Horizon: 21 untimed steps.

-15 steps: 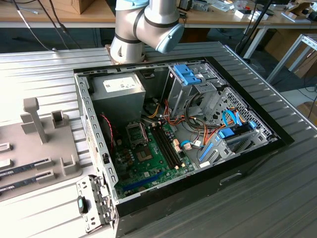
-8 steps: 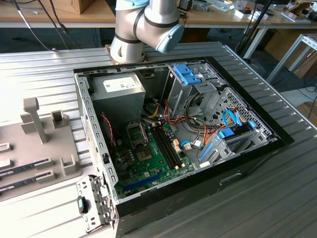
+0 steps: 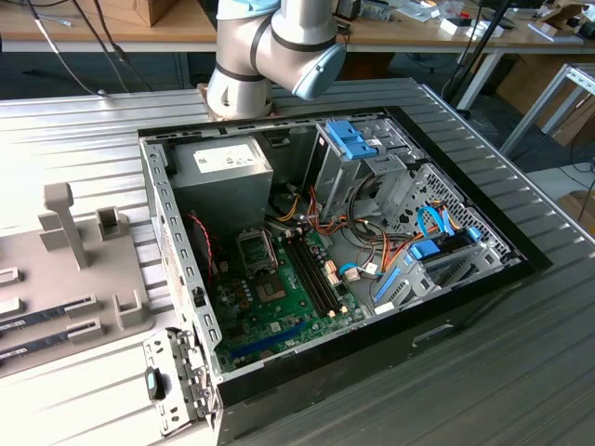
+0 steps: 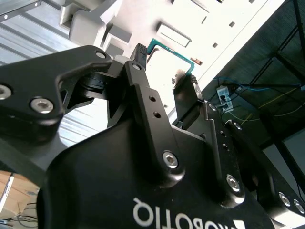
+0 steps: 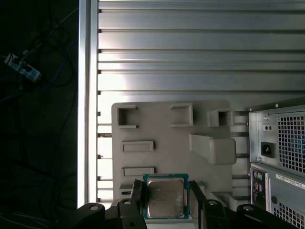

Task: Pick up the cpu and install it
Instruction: 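Pick up the cpu and move it towards the insertion slot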

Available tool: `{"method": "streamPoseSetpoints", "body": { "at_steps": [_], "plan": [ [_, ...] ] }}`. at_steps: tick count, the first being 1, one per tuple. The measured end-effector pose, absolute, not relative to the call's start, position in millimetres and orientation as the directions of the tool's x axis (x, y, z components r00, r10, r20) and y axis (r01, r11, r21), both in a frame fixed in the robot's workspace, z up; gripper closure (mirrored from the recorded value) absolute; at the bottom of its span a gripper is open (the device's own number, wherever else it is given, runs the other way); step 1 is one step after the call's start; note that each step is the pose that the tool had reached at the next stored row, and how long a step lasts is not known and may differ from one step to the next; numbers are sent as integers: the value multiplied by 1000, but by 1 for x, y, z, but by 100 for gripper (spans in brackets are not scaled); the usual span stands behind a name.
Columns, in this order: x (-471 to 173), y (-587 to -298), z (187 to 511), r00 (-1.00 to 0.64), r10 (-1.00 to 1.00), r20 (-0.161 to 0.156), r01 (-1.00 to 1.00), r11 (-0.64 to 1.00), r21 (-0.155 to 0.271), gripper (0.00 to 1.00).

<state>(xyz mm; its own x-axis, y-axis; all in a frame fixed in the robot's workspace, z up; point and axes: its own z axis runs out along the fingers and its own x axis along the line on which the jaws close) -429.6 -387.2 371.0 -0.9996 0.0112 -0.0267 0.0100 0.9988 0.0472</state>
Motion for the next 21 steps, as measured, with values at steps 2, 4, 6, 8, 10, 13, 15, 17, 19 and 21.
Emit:
{"method": "streamPoseSetpoints", "body": {
  "at_steps": [2, 4, 6, 8, 10, 13, 15, 17, 19, 21],
  "plan": [
    [-429, -387, 371, -1000, 11, -27, 10, 999, 47, 53],
    [-428, -387, 371, -1000, 11, -27, 10, 999, 47, 53],
    [-427, -387, 371, -1000, 11, -27, 10, 999, 47, 53],
    [-426, -387, 371, -1000, 11, -27, 10, 999, 47, 53],
    [-425, -387, 371, -1000, 11, -27, 10, 999, 47, 53],
    [-425, -387, 371, -1000, 11, -27, 10, 999, 47, 53],
    [-424, -387, 371, -1000, 11, -27, 10, 999, 47, 53],
    [-424, -387, 371, -1000, 11, -27, 10, 999, 47, 53],
    [-423, -387, 371, -1000, 11, -27, 10, 999, 47, 53],
    [-423, -387, 371, -1000, 11, -27, 10, 999, 47, 53]
  ]
}}
